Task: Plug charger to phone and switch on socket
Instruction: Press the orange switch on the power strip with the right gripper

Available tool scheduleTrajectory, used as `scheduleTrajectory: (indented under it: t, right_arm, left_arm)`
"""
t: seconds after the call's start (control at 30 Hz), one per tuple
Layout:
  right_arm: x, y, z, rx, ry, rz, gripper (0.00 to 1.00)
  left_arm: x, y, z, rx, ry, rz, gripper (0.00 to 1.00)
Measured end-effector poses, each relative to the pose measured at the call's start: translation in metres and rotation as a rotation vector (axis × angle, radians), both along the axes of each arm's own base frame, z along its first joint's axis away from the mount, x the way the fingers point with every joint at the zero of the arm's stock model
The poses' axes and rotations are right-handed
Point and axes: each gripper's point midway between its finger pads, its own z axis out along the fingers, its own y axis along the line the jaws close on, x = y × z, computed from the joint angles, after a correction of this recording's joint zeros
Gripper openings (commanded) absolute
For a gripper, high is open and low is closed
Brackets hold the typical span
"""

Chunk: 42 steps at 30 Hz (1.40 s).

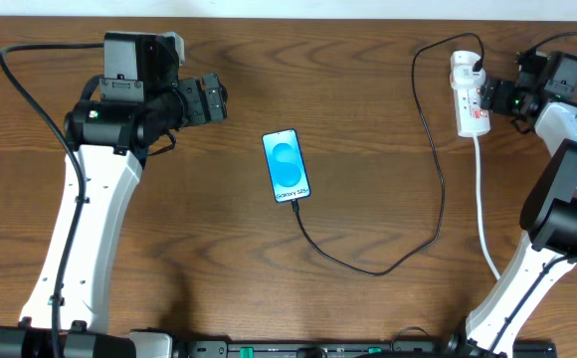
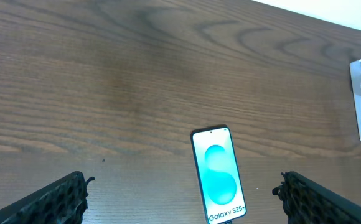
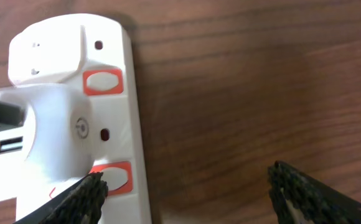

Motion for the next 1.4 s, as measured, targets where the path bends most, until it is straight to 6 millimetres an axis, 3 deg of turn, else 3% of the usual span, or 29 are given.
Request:
scheduleTrajectory:
  t: [0.27,1.4]
  right_arm:
    - [0.0021,-0.0075,-0.0014,-0.001,-0.005,-0.063,0.84]
    - [0.0032,-0.0003,-0.0044,0.041,0.014,-0.082,0.84]
  left_arm:
    - [0.0000,0.0000,0.0000,0.000,0.000,0.000,0.99]
    - [0.0000,0.0000,0.0000,0.000,0.000,0.000,0.99]
